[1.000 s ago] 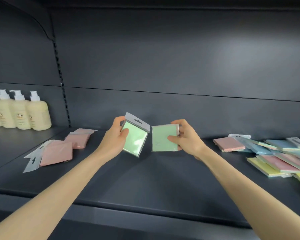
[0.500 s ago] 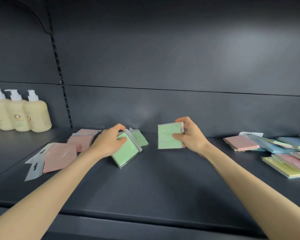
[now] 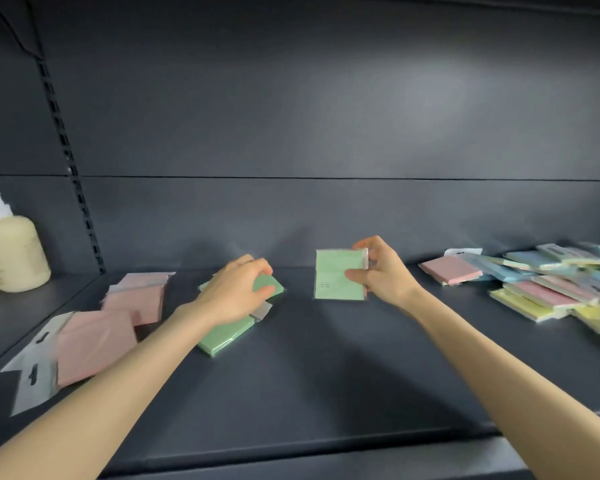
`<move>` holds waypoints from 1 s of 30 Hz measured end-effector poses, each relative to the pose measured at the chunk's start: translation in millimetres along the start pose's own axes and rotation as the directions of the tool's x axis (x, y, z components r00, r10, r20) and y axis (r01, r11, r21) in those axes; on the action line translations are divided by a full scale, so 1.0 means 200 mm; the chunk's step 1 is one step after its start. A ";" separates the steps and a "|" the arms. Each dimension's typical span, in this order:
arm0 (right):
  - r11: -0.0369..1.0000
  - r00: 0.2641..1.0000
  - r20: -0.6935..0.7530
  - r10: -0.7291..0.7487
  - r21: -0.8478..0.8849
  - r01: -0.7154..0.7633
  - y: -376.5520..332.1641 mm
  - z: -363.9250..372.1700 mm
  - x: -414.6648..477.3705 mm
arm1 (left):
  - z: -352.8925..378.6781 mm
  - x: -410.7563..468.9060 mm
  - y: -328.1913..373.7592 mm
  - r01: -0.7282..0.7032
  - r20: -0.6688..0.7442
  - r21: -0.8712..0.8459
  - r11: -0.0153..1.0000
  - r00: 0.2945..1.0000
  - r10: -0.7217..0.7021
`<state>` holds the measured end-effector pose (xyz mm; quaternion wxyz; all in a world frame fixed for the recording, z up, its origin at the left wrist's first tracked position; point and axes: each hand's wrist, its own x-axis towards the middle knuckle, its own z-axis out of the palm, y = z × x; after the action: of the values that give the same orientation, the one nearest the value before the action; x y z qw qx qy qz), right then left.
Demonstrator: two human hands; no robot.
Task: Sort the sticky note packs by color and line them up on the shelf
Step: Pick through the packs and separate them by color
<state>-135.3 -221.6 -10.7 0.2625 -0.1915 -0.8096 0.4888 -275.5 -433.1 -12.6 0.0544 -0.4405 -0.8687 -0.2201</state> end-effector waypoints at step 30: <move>0.712 0.937 0.348 0.031 -0.666 0.223 0.37 -0.46 0.51 | 0.52 0.64 0.58 0.197 0.160 -0.162 0.967 0.972 -0.171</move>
<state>-156.0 -67.1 -18.1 0.0555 -0.1474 -0.9747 0.1588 -251.3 -233.3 -29.3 -0.0689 -0.3758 -0.8846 -0.2676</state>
